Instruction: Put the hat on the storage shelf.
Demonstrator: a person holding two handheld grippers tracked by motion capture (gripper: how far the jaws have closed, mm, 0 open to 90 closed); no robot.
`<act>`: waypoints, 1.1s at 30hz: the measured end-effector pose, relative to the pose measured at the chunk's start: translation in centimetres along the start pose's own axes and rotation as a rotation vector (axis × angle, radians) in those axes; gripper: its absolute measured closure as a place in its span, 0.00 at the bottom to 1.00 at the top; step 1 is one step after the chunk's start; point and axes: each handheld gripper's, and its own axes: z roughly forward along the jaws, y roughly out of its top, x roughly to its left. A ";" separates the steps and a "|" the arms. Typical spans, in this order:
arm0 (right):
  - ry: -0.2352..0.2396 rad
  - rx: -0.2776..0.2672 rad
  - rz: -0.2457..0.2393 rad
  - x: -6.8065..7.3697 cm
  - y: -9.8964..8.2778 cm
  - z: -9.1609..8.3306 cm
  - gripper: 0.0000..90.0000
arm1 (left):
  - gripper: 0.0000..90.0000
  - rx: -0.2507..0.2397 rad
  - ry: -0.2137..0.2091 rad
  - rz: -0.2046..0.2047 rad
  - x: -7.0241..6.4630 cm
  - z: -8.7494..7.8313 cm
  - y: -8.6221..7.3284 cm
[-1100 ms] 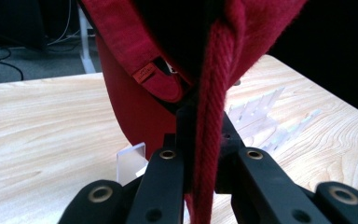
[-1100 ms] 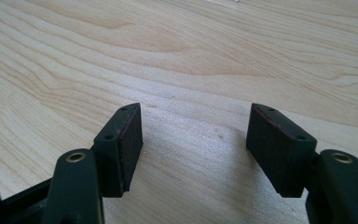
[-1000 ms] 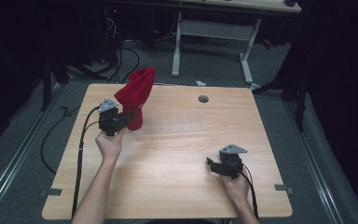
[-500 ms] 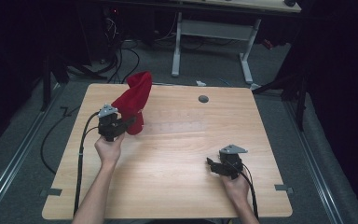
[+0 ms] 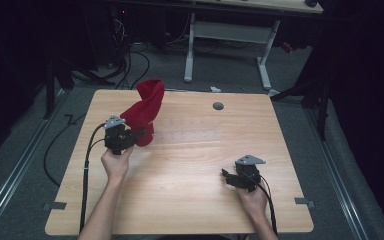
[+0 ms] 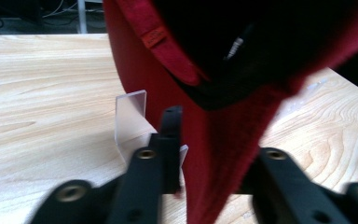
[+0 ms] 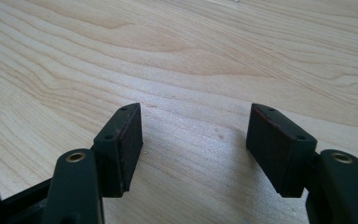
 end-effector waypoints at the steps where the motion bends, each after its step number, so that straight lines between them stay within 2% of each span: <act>1: 0.000 0.000 0.000 0.0 0.0 0.0 0.40 | 0.66 0.003 0.002 0.003 0.0 0.0 0.0; 3: 0.000 0.000 0.000 0.0 0.0 0.0 0.40 | 0.61 0.006 0.006 0.017 0.0 -0.1 -0.1; 7: 0.000 0.000 0.000 0.0 0.0 0.0 0.40 | 0.53 0.001 0.006 0.010 0.0 -0.4 -0.1; 13: 0.000 0.000 0.000 0.0 0.0 0.0 0.40 | 0.47 0.004 0.006 0.021 -0.2 -0.7 -0.1; 22: 0.000 0.000 0.000 0.0 0.0 0.0 0.40 | 0.44 -0.001 0.006 0.031 -0.6 -1.7 0.4; 27: -0.001 0.000 0.000 0.0 0.0 0.0 0.40 | 0.43 0.011 0.020 0.068 -0.8 -2.2 0.4; 33: 0.000 0.000 0.000 0.0 0.0 0.0 0.40 | 0.43 0.006 0.018 0.102 -1.3 -2.9 0.4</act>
